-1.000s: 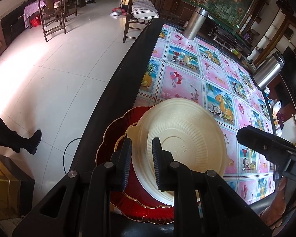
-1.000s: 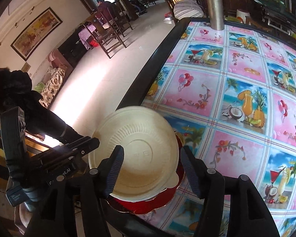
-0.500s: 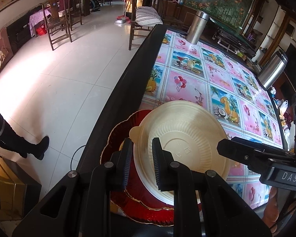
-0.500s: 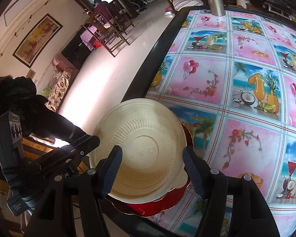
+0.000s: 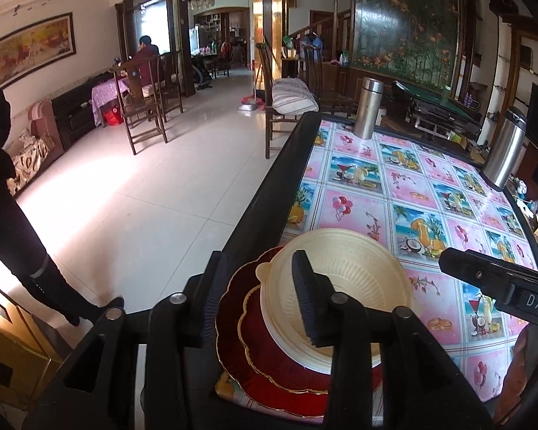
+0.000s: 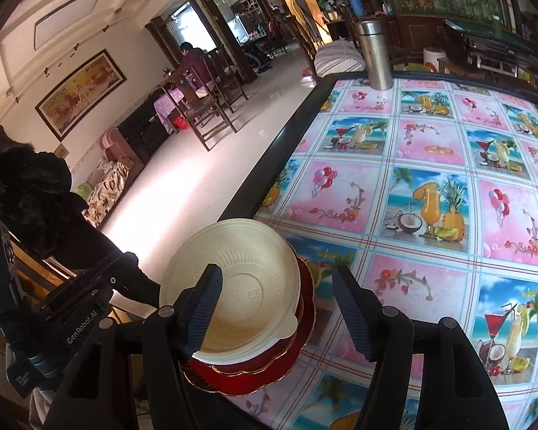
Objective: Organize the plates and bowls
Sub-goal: 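Open both grippers and pull them back from the stack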
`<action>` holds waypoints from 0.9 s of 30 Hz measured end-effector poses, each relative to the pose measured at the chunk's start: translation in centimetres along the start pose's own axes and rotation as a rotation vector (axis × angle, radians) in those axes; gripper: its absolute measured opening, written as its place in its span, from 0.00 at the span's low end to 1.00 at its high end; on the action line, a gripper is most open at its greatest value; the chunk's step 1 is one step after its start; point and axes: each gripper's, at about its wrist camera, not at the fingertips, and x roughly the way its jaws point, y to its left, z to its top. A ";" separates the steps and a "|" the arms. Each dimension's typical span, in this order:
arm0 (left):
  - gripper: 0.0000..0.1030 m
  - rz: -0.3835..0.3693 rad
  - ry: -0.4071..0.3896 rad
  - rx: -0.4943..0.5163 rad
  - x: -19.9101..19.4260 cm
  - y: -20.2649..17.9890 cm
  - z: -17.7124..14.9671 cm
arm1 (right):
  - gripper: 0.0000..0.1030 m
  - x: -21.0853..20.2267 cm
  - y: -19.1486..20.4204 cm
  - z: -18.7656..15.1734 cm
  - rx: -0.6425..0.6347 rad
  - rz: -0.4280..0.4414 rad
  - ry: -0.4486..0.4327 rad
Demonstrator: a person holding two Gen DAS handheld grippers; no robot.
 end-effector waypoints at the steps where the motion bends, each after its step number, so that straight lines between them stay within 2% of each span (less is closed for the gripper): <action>1: 0.53 0.006 -0.022 0.004 -0.4 -0.2 0.0 | 0.65 -0.4 -0.1 -0.2 -0.003 -0.001 -0.018; 2: 0.61 0.011 -0.044 0.009 -0.9 -0.5 0.0 | 0.65 -0.8 -0.2 -0.3 -0.007 -0.002 -0.035; 5: 0.77 0.038 -0.098 0.021 -2.0 -1.1 -0.1 | 0.65 -2.1 -0.4 -1.0 -0.032 -0.013 -0.089; 7: 0.81 0.042 -0.115 0.027 -2.4 -1.7 -0.1 | 0.65 -2.7 -0.8 -1.4 -0.042 -0.016 -0.120; 10: 0.81 0.036 -0.116 0.025 -2.6 -2.3 -0.3 | 0.65 -3.6 -1.6 -2.0 -0.038 -0.011 -0.151; 16: 0.81 0.073 -0.136 0.012 -2.9 -3.3 -0.7 | 0.65 -4.3 -3.4 -3.3 -0.042 -0.032 -0.188; 20: 0.84 0.029 -0.140 0.015 -3.0 -3.8 -1.3 | 0.65 -4.4 -4.2 -4.2 -0.045 -0.023 -0.190; 27: 0.85 0.028 -0.167 0.022 -3.6 -4.1 -2.4 | 0.65 -4.3 -3.9 -5.2 -0.075 0.003 -0.200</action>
